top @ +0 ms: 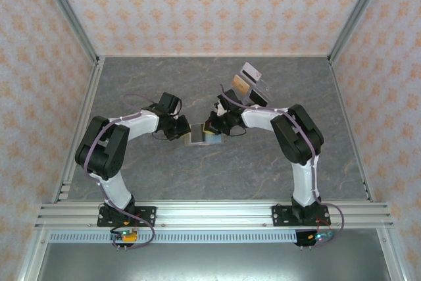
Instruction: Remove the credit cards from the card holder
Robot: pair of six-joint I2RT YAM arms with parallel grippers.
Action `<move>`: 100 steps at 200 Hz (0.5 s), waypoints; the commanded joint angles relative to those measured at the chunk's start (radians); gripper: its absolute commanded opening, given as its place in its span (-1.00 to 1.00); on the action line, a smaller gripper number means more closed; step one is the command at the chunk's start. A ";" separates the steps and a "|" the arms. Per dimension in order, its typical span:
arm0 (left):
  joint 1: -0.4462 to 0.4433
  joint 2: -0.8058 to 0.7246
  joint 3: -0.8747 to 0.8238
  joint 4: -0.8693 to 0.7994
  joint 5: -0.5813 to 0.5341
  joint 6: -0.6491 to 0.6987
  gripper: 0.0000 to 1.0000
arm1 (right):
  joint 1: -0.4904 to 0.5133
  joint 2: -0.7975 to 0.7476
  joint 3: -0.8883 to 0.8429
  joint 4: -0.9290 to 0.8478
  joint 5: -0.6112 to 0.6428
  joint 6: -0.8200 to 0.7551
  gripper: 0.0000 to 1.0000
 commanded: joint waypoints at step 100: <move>0.007 -0.087 0.013 0.023 0.069 0.001 -0.61 | -0.017 -0.015 -0.001 -0.011 0.028 -0.008 -0.56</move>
